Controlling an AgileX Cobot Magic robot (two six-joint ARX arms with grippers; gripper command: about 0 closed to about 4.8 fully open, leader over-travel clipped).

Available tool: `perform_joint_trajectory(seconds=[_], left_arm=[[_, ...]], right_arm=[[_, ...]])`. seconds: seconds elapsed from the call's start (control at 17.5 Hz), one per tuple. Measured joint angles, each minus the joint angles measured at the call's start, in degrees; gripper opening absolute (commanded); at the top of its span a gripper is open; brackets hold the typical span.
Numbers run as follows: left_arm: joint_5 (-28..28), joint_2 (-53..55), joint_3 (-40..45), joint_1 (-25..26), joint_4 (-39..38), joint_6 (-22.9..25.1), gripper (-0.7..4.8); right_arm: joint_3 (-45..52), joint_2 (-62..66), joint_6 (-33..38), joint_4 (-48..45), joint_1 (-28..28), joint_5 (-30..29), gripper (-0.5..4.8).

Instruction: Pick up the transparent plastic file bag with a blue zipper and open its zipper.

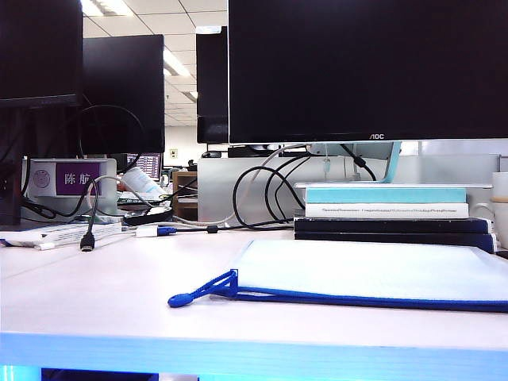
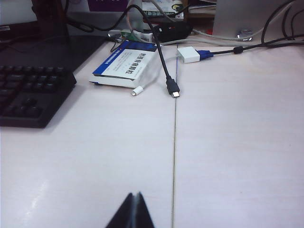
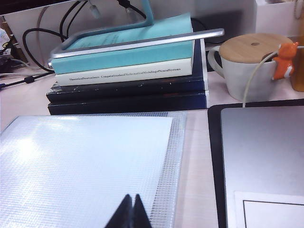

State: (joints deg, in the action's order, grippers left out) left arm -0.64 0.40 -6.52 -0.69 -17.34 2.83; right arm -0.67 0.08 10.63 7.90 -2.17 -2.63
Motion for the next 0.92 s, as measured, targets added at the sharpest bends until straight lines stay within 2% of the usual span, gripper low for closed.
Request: perform_joint_trajectory(seconds=[0.06, 0.23, 0.92], left_arm=[[0.09, 0.0, 0.04, 0.0, -0.02, 0.11, -0.05], [0.52, -0.07, 5.92, 0.0, 7.26, -1.62, -0.05], [0.61, -0.2, 6.03, 0.02, 8.15, -2.67, -0.05]], right_arm=[[0.0, 0.0, 0.0, 0.0, 0.0, 0.0, -0.06], [0.0, 0.0, 0.0, 0.04, 0.0, 0.09, -0.06], [0.0, 0.0, 0.02, -0.74, 0.04, 0.52, -0.06]])
